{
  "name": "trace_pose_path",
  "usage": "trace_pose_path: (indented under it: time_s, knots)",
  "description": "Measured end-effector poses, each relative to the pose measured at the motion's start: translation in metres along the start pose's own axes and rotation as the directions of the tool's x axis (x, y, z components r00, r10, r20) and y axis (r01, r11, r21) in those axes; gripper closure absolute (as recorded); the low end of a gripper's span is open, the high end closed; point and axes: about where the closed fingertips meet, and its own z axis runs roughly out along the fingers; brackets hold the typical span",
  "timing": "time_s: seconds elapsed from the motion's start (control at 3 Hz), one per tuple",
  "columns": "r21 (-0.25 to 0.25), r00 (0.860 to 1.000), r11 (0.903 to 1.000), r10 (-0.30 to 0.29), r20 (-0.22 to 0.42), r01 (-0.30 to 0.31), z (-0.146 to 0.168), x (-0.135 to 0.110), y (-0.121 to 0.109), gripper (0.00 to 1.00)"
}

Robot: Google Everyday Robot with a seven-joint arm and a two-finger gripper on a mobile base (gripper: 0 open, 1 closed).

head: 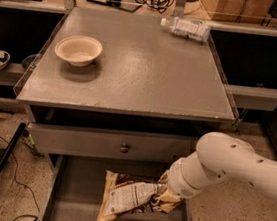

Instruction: Pick brown chip bag from middle drawer and place on counter

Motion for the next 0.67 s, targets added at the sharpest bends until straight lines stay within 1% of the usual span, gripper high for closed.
trace_pose_path:
  time_s: [0.33,0.67]
  knots:
    - [0.040,0.999,0.9986,0.037,-0.037,-0.035,-0.033,-0.003,0.008,1.00]
    - [0.130,0.995,0.9900,0.066,-0.076,-0.056,-0.079,-0.002,0.019,1.00]
